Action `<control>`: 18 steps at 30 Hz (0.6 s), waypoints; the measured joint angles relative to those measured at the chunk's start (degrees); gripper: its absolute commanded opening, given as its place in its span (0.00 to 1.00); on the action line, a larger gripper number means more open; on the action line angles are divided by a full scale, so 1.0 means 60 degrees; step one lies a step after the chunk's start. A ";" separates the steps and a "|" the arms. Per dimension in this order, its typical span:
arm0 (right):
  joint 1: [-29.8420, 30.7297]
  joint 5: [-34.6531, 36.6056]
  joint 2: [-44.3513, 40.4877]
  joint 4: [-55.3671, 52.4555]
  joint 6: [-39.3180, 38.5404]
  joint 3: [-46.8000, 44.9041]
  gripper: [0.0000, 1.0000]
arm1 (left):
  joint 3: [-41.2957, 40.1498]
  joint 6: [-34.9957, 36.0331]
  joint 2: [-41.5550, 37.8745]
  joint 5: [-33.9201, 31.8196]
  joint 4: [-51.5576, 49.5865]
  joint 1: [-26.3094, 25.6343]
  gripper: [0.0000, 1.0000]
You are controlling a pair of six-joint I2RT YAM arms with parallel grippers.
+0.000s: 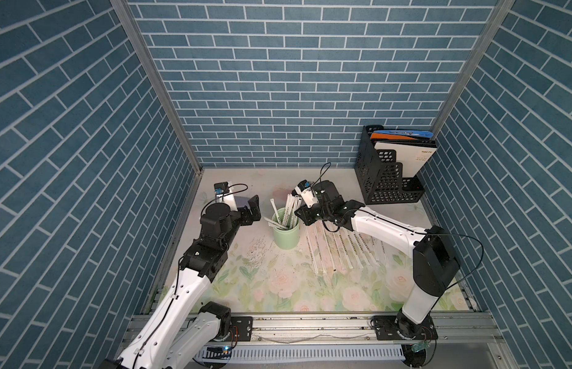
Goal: Take the straws out of the storage container
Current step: Pick up the straw from the container.
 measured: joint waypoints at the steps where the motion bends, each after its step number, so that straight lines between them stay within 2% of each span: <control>1: 0.0000 -0.0004 0.0000 0.0011 0.0026 0.0040 0.12 | 0.0000 0.0000 0.0004 0.0007 0.0000 0.0000 1.00; 10: 0.0000 -0.0069 -0.0004 0.0095 0.0062 0.0091 0.08 | 0.0000 0.0000 0.0055 0.0073 0.0000 0.0000 1.00; 18: 0.0000 -0.0073 -0.0146 -0.0131 0.0062 0.0364 0.08 | 0.0000 0.0000 0.0055 0.0153 0.0000 0.0004 0.99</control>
